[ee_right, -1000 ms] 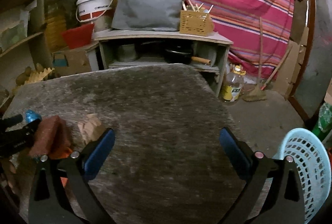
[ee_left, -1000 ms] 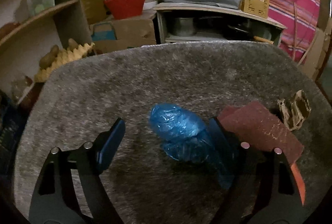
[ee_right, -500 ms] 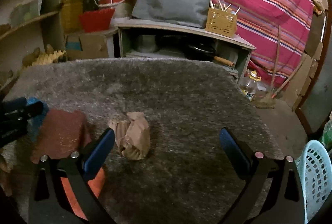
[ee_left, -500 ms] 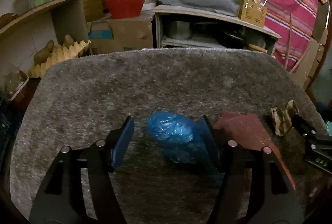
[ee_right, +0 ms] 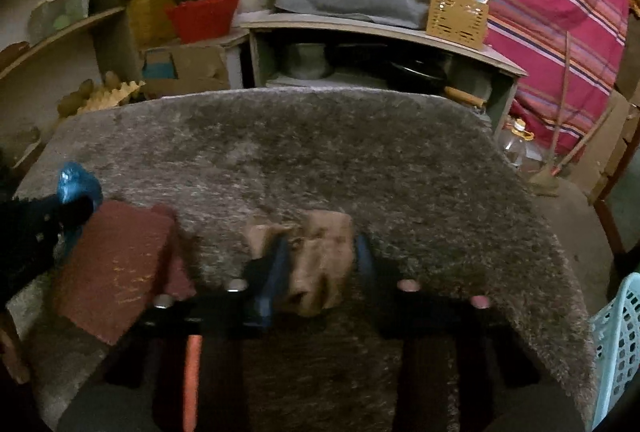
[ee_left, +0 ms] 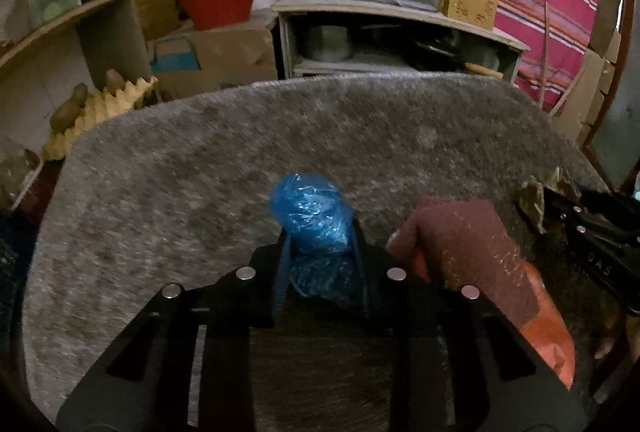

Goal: Collect trash
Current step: 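Carry the blue bag and brown paper over the blue basket and open both tools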

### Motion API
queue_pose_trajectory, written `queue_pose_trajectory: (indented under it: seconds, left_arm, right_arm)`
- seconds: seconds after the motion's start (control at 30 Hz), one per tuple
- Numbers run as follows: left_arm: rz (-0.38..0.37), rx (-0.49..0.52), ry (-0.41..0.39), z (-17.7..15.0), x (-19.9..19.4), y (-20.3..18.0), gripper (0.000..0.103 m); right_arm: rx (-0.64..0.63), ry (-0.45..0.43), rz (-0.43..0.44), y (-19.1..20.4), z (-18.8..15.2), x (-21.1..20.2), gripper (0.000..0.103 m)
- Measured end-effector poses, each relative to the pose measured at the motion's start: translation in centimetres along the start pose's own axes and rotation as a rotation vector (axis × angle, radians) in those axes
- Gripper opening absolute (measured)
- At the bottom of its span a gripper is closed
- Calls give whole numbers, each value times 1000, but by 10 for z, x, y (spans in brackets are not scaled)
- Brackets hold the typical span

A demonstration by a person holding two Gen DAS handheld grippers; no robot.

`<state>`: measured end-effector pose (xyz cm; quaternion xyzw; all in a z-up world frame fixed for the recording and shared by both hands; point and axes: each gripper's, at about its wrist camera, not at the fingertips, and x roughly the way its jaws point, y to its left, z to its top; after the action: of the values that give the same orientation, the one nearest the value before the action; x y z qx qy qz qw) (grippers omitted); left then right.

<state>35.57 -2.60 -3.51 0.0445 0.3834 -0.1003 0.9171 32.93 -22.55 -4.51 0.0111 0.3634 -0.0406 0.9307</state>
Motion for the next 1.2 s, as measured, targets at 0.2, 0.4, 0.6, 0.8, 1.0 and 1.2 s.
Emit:
queue_pose_trajectory:
  seconds: [0.2,0.4,0.6,0.8,1.0,1.2]
  left_arm:
    - [47,-24,-62,10,-27,12,24]
    - [99,-7,-155,16,-70,13,24]
    - [73,34,-226,14,-108,-16,24]
    - [40,66,-236,6,-108,-62,24]
    - [-18,59,-241,0,-107,-103,24]
    - [-67,61,-263,-2,-111,-147,24]
  right_arm:
    - [25,-28,25,-11,1,-19,24]
    - [23,-52,21,-28,-2,-45,24]
    - [53,-75,-3,-59,-10,-73,25]
    - [78,-93,-42,-93,-22,-100,25]
    - [113,-117,-101,-138,-33,-129,25]
    - [167,-147,-156,-182,-43,-153,25]
